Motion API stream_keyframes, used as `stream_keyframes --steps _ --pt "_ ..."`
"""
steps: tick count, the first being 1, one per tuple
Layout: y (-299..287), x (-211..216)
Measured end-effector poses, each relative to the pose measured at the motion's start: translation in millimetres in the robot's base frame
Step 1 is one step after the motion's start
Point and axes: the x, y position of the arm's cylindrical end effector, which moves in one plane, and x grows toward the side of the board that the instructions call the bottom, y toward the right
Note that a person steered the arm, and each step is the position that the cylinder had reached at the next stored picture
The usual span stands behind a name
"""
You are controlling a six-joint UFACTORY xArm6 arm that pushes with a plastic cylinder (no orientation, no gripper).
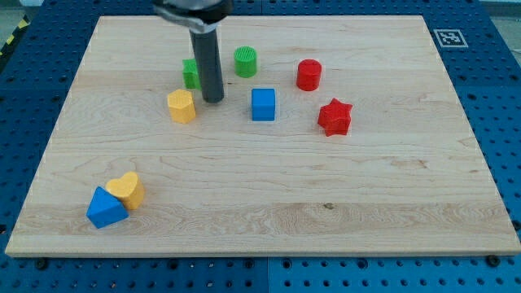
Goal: Move yellow hexagon closer to yellow heart
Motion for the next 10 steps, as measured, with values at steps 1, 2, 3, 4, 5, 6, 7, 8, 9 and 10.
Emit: stream_keyframes --steps 1,2,3,4,5,6,7,8,9,10 --pt "-14.1 -12.8" --pt "-50.7 -12.6" --pt "-61.4 -3.2" --pt "-51.8 -0.2" --pt "-41.6 5.4" --pt "-41.7 29.7" --pt "-46.8 56.0" --pt "-48.1 85.5" --pt "-48.2 114.3" --pt "-48.2 124.8"
